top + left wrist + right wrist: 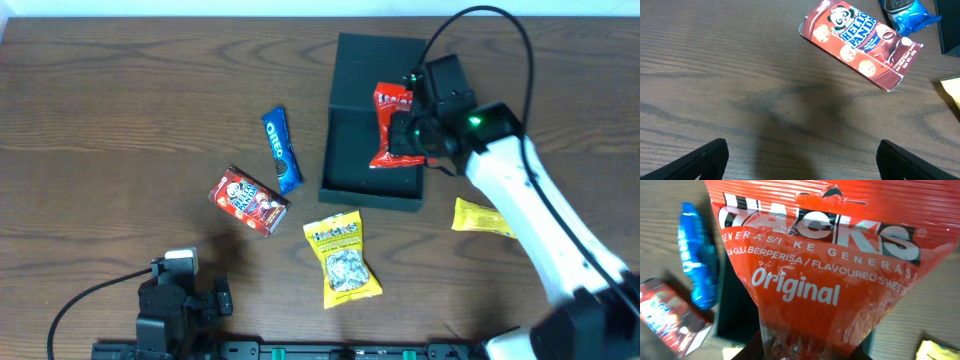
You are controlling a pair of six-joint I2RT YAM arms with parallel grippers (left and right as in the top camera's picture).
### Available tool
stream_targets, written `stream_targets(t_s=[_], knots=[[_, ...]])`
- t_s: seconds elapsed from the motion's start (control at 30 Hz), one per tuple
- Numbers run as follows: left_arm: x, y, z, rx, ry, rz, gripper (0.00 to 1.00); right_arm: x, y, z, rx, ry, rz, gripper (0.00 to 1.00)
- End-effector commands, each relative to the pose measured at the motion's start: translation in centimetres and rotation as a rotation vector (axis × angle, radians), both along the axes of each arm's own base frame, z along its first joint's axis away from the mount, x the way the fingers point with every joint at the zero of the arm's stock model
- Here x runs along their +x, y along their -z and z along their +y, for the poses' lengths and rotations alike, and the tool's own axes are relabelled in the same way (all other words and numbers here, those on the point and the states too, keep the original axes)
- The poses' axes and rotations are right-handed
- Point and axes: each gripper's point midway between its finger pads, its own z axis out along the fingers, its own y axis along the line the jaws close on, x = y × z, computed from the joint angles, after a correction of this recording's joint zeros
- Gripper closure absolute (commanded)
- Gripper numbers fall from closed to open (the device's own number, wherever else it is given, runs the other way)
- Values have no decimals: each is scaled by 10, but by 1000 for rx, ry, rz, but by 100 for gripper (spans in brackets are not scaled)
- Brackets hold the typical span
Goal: Pack container
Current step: 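Carry the red bag into the black box and release it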
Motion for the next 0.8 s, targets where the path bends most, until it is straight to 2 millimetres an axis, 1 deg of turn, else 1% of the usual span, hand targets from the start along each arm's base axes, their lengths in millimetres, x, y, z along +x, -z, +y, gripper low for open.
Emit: stream_targets(t_s=[0.0,0.13,0.27,0.33,0.5,0.77], knots=[[-6,16,2,13,-1,54,5,5,23,3,7,64,57,99],[-6,16,2,13,-1,54,5,18,51,8,3,82,88,98],[-6,16,2,13,-1,54,5,21,69,8,-14,86,115,98],[-6,16,2,13,-1,55,4,21,75,5,-28,93,125,98],[-6,16,2,13,-1,54,5,22,79,1,-63,61,120,98],[-6,16,2,13,-1,54,5,20,99,-14,-136,77,156,99]])
